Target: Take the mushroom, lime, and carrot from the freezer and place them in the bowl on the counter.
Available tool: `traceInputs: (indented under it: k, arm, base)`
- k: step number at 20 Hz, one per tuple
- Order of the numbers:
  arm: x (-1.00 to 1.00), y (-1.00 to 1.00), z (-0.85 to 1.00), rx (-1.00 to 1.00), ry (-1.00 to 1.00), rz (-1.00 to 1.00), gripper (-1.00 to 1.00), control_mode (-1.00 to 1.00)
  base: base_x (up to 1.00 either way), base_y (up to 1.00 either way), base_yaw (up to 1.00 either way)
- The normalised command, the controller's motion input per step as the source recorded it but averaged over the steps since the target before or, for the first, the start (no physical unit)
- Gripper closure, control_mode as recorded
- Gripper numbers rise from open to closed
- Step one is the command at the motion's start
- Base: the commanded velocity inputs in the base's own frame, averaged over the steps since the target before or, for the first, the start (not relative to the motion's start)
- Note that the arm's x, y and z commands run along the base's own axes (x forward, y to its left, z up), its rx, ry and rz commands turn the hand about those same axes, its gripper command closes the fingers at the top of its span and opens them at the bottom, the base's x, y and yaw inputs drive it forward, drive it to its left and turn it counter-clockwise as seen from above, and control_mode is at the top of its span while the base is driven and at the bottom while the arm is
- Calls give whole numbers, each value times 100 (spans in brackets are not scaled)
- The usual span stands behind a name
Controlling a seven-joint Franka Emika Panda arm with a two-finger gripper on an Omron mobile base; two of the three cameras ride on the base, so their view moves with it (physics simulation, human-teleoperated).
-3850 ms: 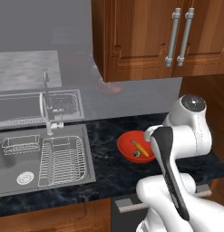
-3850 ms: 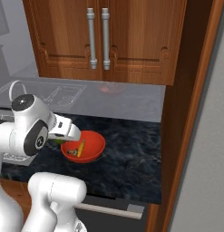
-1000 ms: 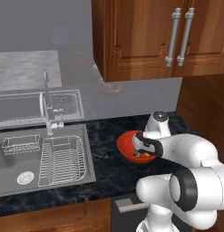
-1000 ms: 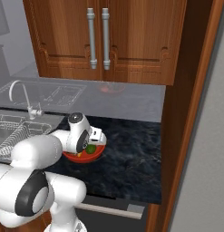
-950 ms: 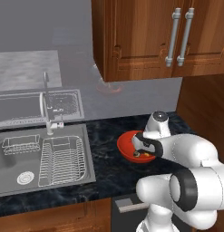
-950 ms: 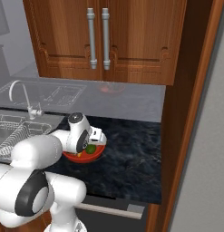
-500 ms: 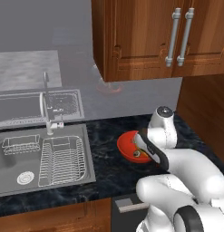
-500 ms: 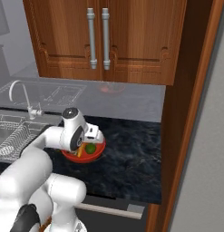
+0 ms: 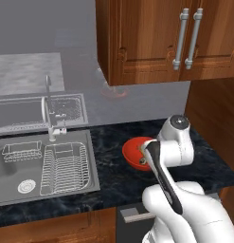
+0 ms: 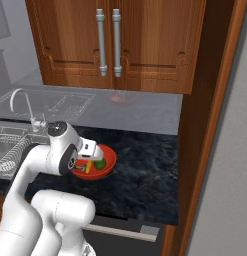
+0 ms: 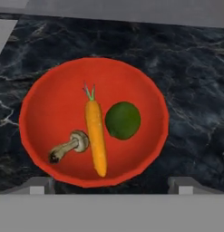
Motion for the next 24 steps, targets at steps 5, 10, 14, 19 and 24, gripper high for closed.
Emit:
traceInputs:
  k: [5, 10, 14, 19, 24]
  arm:
    - [-58, 0, 59, 0, -4, 0, -100, -100]
    - [-51, 0, 58, 0, -2, 0, -100, -100]
    - [-55, 0, 56, 0, -2, 0, -100, -100]
    - [-63, 0, 36, 0, -3, 0, -100, -100]
    - [-60, 0, 33, 0, -4, 0, -100, -100]
  base:
    - [0, 0, 0]
    - [0, 0, 0]
    - [0, 0, 0]
    - [0, 0, 0]
    - [0, 0, 0]
